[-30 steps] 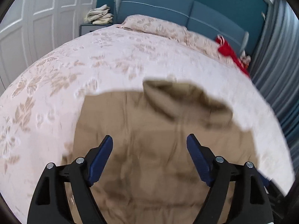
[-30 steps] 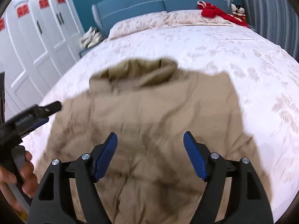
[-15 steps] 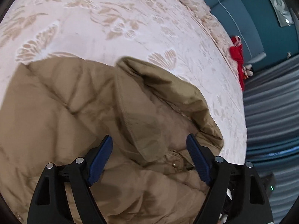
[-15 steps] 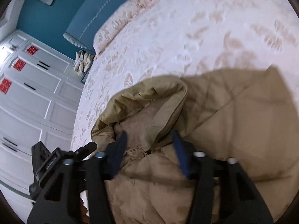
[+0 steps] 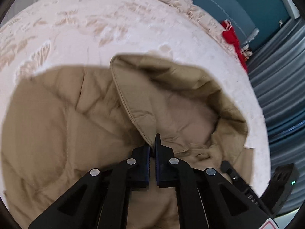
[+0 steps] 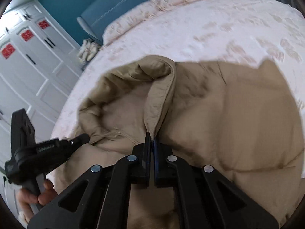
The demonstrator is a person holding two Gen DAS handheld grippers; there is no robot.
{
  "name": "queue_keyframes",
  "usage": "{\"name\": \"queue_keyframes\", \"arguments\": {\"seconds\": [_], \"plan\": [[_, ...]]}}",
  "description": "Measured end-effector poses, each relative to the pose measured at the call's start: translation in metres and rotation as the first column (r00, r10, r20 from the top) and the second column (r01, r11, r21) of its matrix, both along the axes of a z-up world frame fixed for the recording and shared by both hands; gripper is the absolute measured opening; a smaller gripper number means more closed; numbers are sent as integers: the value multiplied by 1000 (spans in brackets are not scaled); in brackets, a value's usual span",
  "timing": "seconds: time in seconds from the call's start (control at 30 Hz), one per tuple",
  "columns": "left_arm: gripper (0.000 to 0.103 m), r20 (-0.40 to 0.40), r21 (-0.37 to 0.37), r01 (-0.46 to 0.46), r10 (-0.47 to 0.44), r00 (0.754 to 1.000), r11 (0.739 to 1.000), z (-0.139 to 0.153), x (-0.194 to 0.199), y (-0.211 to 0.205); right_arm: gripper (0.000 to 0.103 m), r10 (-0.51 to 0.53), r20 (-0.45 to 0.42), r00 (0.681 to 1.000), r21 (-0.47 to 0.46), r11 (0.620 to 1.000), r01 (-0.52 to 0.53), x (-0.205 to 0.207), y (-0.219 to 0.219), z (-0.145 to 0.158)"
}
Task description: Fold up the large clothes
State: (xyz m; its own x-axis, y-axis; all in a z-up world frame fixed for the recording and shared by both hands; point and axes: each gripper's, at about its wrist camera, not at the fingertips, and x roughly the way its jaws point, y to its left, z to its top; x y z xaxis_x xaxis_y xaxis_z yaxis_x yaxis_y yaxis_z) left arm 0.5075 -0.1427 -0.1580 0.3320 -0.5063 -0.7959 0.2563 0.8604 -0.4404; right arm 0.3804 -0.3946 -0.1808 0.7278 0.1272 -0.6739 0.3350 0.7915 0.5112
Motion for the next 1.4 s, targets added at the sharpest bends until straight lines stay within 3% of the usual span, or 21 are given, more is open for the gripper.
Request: {"name": "queue_keyframes", "arguments": {"seconds": [0.17, 0.37, 0.5, 0.57, 0.6, 0.67, 0.8, 0.9, 1.0, 1.4], "plan": [[9, 78, 35, -5, 3, 997, 999, -20, -6, -4, 1, 16, -56, 998, -142, 990, -24, 13, 15, -12], [9, 151, 57, -10, 1, 989, 998, -27, -12, -8, 0, 8, -51, 999, -154, 988, -16, 17, 11, -20], [10, 182, 53, -12, 2, 983, 999, -29, -15, -8, 3, 9, -11, 1000, -77, 997, -10, 9, 2, -19], [10, 189, 50, -12, 3, 982, 999, -29, -16, -7, 6, -61, 20, 998, -61, 996, 62, -14, -2, -4], [9, 191, 49, -12, 3, 982, 999, -29, -16, -7, 10, -100, 26, 995, -82, 991, 102, -24, -3, 4], [9, 195, 49, -12, 3, 981, 999, -29, -17, -7, 9, -150, 72, 986, -155, 975, 159, -43, -2, 30], [10, 200, 54, -13, 2, 980, 998, -29, -16, -8, 8, -15, 29, 999, -270, 963, 22, -15, 16, 54], [10, 203, 57, -14, 2, 979, 998, -30, -18, -9, 6, 40, -59, 997, -281, 958, -55, 15, 25, 33], [10, 208, 54, -13, 2, 978, 998, -30, -19, -9, 2, 30, -114, 993, -293, 954, -63, 22, 28, 6], [10, 227, 66, -16, 0, 974, 998, -31, -18, -10, 0, 17, -92, 996, -262, 964, -41, 25, 22, -17]]}}
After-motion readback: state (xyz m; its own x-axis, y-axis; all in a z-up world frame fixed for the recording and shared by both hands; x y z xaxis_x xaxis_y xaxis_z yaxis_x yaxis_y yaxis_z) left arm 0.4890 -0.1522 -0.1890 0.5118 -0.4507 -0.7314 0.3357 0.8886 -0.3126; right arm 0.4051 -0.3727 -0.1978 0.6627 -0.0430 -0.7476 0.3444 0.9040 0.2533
